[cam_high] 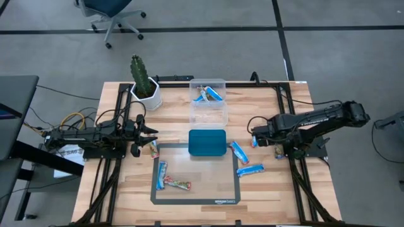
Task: Pick and place Granola Bars by type
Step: Put the blue granola bar into the bottom transparent bin
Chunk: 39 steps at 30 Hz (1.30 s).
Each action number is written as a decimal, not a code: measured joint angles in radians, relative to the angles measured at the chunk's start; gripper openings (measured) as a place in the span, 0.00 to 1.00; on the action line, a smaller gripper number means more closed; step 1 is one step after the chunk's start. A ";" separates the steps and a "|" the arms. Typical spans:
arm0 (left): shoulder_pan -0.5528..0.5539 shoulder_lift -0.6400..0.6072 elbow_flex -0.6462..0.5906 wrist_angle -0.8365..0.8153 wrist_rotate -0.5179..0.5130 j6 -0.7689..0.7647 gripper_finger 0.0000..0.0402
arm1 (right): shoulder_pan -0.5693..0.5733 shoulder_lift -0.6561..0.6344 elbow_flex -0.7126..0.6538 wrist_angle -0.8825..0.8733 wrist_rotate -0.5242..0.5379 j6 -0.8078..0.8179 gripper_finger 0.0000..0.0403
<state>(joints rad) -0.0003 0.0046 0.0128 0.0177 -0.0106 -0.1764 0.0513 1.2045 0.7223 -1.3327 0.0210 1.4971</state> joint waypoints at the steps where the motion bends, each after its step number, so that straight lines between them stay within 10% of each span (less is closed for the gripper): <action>1: 0.000 0.000 0.000 0.000 0.000 0.000 0.32 | 0.001 0.000 0.000 0.000 -0.004 -0.003 0.31; 39: 0.000 0.000 0.000 0.000 0.000 0.000 0.32 | 0.020 0.290 -0.018 0.097 0.010 0.119 0.43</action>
<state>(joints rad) -0.0004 0.0047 0.0127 0.0177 -0.0107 -0.1763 0.0717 1.4943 0.7048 -1.2354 0.0313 1.6160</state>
